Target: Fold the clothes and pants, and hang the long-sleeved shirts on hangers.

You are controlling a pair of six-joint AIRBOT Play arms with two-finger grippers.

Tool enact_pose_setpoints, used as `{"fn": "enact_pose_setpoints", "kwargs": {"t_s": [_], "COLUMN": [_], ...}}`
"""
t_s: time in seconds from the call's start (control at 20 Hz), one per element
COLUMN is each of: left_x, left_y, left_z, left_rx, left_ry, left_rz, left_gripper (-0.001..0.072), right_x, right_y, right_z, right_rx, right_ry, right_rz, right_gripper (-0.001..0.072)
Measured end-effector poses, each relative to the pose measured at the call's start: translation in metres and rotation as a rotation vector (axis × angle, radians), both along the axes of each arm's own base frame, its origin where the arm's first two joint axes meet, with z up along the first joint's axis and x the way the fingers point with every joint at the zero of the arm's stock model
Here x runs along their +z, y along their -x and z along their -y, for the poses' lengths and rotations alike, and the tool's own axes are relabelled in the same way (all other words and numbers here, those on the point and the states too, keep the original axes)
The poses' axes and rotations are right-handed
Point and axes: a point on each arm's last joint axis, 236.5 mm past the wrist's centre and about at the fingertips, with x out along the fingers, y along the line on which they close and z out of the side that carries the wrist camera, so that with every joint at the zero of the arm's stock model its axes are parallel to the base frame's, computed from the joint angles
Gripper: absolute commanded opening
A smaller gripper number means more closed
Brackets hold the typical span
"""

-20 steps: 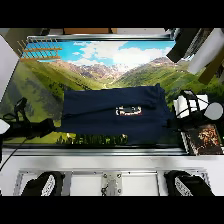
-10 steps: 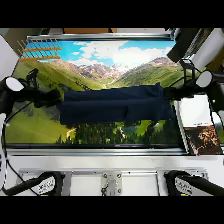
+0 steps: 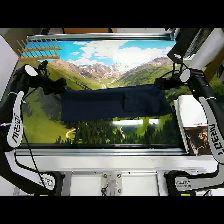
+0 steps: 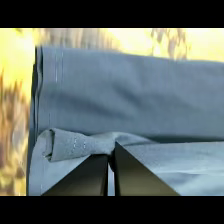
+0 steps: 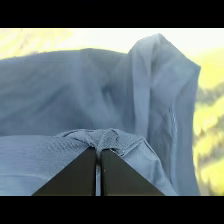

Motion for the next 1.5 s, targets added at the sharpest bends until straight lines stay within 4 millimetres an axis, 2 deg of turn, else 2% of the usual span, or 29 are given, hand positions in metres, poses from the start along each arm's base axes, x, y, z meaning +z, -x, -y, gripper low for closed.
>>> {"fn": "enact_pose_setpoints", "kwargs": {"t_s": [0.05, 0.1, 0.15, 0.3, 0.4, 0.5, 0.6, 0.7, 0.85, 0.95, 1.05, 1.2, 1.5], "left_x": [-0.003, -0.005, -0.004, 0.016, 0.039, 0.058, 0.059, 0.043, 0.0, -0.028, -0.049, -0.067, -0.084], "left_y": [-0.007, -0.013, -0.019, -0.037, -0.041, -0.034, -0.014, 0.019, 0.082, 0.123, 0.149, 0.164, 0.148], "left_z": [-0.002, -0.003, -0.003, -0.01, -0.021, -0.032, -0.047, -0.057, -0.057, -0.052, -0.04, -0.026, -0.013], "left_rx": [0.001, 0.003, 0.005, 0.028, 0.048, 0.066, 0.089, 0.112, 0.142, 0.163, 0.194, 0.261, 0.395], "left_ry": [-0.004, -0.004, -0.005, -0.002, -0.006, -0.013, -0.033, -0.046, -0.037, -0.028, 0.008, 0.076, 0.187], "left_rz": [0.004, 0.009, 0.017, 0.07, 0.109, 0.127, 0.101, 0.034, -0.097, -0.164, -0.193, -0.194, -0.147], "left_gripper": [0.065, 0.0625, 0.0625, 0.0625, 0.0625, 0.0625, 0.0625, 0.0625, 0.0625, 0.0626, 0.0626, 0.0625, 0.0624], "right_x": [-0.002, -0.002, -0.001, 0.017, 0.042, 0.063, 0.069, 0.056, 0.013, -0.02, -0.045, -0.072, -0.101], "right_y": [-0.006, -0.012, -0.018, -0.03, -0.032, -0.02, 0.005, 0.041, 0.108, 0.144, 0.167, 0.176, 0.158], "right_z": [-0.001, -0.004, -0.006, -0.009, -0.001, 0.011, 0.027, 0.045, 0.071, 0.079, 0.075, 0.067, 0.04], "right_rx": [-0.008, -0.018, -0.029, -0.057, -0.076, -0.08, -0.083, -0.109, -0.223, -0.308, -0.376, -0.461, -0.488], "right_ry": [-0.011, -0.032, -0.054, -0.102, -0.113, -0.102, -0.076, -0.065, -0.103, -0.153, -0.227, -0.326, -0.411], "right_rz": [0.016, 0.036, 0.057, 0.124, 0.174, 0.186, 0.151, 0.071, -0.095, -0.189, -0.247, -0.271, -0.254], "right_gripper": [0.0218, 0.0517, 0.0666, 0.0665, 0.0648, 0.0648, 0.0649, 0.0649, 0.0651, 0.0651, 0.065, 0.065, 0.0648]}}
